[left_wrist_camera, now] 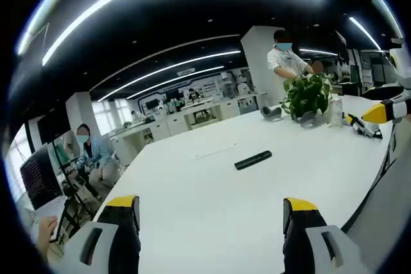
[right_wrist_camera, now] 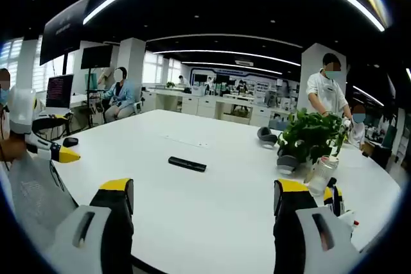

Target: Press the specified remote control buttons in sequence, fully releasing each button before pressing the next.

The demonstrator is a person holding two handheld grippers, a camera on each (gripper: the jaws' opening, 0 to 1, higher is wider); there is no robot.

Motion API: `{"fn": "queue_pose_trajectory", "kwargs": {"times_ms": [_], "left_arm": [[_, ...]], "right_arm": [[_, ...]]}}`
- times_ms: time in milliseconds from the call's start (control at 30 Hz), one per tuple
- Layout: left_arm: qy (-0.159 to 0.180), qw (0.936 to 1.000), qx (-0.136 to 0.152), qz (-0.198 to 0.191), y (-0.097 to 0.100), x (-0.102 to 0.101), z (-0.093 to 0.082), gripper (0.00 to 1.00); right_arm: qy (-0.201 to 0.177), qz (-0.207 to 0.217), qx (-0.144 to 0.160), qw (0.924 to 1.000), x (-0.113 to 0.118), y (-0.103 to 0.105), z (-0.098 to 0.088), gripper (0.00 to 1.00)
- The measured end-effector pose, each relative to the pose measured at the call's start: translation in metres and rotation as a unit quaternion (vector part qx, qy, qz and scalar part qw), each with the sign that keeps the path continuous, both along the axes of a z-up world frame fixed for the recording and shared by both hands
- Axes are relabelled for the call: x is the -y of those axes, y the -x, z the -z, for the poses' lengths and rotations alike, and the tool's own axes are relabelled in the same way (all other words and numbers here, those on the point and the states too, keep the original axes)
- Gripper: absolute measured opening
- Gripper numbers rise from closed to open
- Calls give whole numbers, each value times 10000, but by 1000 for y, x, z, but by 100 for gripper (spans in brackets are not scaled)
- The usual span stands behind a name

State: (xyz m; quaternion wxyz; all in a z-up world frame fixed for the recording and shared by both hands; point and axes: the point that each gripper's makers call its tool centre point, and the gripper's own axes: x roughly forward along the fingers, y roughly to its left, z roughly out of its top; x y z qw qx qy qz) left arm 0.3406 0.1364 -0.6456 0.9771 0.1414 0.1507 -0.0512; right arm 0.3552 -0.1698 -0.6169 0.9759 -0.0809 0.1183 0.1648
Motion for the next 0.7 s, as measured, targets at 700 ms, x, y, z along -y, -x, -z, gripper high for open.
{"fn": "queue_pose_trajectory", "kwargs": {"times_ms": [700], "left_arm": [[-59,9999,-135,80,0,3,5,96]], "right_arm": [[40,-24,-24,10000,-1,0,1,93]]}}
